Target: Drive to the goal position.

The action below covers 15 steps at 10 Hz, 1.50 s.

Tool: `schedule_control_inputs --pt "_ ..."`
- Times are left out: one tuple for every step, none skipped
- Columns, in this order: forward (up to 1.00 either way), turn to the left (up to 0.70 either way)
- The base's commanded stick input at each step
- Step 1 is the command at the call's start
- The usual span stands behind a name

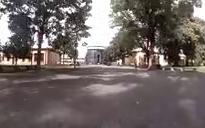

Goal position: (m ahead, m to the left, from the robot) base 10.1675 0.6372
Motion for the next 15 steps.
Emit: schedule_control_inputs --pt "0.70 0.00" --pt "0.70 0.00" --pt "0.70 0.00" --pt "0.70 0.00" --pt "0.70 0.00" --pt "0.70 0.00" --pt "0.70 0.00" --pt "0.70 0.00" --pt "0.70 0.00" --pt "0.70 0.00" --pt "0.70 0.00" --pt "0.70 0.00" --pt "0.70 0.00" --pt "0.70 0.00" --pt "0.70 0.00"
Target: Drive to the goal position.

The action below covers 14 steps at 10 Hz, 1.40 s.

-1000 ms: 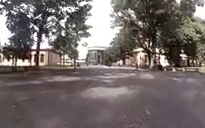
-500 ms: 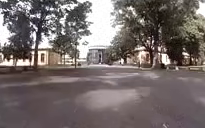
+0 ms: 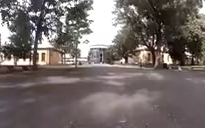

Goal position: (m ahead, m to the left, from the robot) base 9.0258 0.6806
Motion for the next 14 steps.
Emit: schedule_control_inputs --pt "0.70 0.00" --pt "0.70 0.00" --pt "0.70 0.00" --pt "0.70 0.00" --pt "0.70 0.00" --pt "0.70 0.00" --pt "0.70 0.00" --pt "0.70 0.00" --pt "0.70 0.00" --pt "0.70 0.00" --pt "0.70 0.00" --pt "0.70 0.00" --pt "0.70 0.00" --pt "0.70 0.00"
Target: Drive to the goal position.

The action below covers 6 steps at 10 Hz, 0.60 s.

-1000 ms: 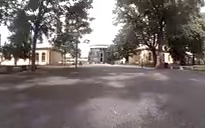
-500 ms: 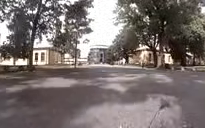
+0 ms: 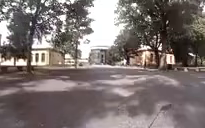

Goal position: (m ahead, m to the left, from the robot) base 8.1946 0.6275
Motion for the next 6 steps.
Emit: schedule_control_inputs --pt "0.70 0.00" --pt "0.70 0.00" --pt "0.70 0.00" --pt "0.70 0.00" --pt "0.70 0.00" --pt "0.70 0.00"
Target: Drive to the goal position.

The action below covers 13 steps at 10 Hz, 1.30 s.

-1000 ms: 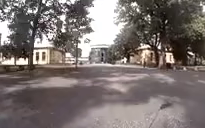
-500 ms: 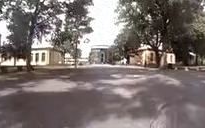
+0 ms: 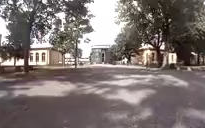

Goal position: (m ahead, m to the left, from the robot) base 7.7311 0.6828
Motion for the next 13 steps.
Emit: schedule_control_inputs --pt "0.70 0.00" --pt "0.70 0.00" --pt "0.70 0.00" --pt "0.70 0.00" --pt "0.70 0.00" --pt "0.70 0.00" --pt "0.70 0.00" --pt "0.70 0.00" --pt "0.70 -0.20" --pt "0.70 -0.16" --pt "0.70 0.00" --pt "0.70 0.00" --pt "0.70 0.00"
